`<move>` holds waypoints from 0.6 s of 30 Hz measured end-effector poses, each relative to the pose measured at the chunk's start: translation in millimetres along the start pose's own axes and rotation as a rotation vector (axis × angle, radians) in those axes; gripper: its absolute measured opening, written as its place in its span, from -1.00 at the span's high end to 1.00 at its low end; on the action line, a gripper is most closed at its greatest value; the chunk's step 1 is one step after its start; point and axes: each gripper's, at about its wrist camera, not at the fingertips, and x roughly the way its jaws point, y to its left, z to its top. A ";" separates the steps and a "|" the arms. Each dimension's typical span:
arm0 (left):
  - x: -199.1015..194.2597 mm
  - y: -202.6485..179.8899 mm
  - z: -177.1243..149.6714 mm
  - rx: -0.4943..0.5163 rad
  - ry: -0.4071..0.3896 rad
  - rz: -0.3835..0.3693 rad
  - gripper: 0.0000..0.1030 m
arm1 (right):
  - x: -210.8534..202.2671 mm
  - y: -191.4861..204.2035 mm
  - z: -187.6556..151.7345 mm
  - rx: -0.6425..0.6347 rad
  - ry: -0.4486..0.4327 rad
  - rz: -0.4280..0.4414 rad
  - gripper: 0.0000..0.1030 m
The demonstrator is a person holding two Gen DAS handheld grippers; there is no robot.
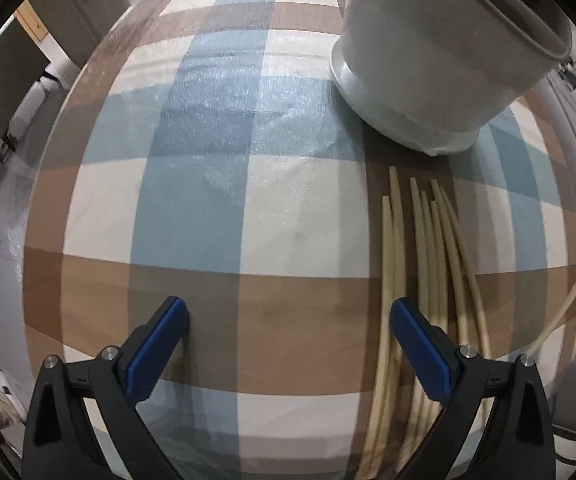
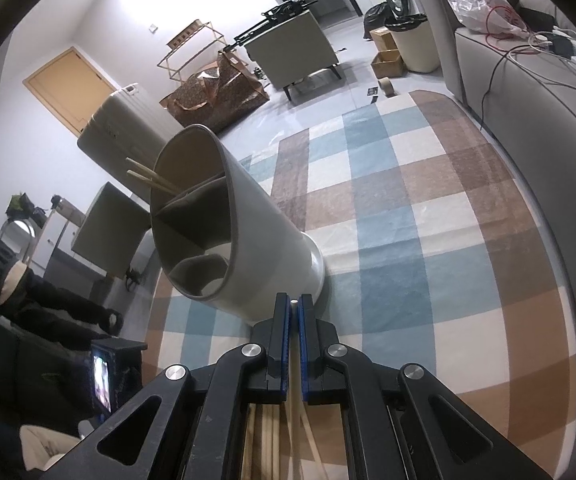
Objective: Organize utensils
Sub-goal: 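Close the left tool on a chopstick while the right tool holds its chopsticks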
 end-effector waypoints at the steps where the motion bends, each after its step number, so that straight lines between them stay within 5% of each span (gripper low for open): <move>1: 0.4 0.1 0.4 -0.003 0.002 -0.003 -0.93 | 0.2 0.1 0.2 -0.001 0.001 0.000 0.93; 13: -4.9 -15.8 6.6 0.048 -0.026 0.075 -0.87 | 0.1 -1.9 1.7 -0.006 0.000 -0.005 0.93; 18: -12.6 -30.9 15.7 0.083 -0.040 0.026 -0.01 | -3.2 -1.0 2.9 -0.014 -0.007 -0.001 0.93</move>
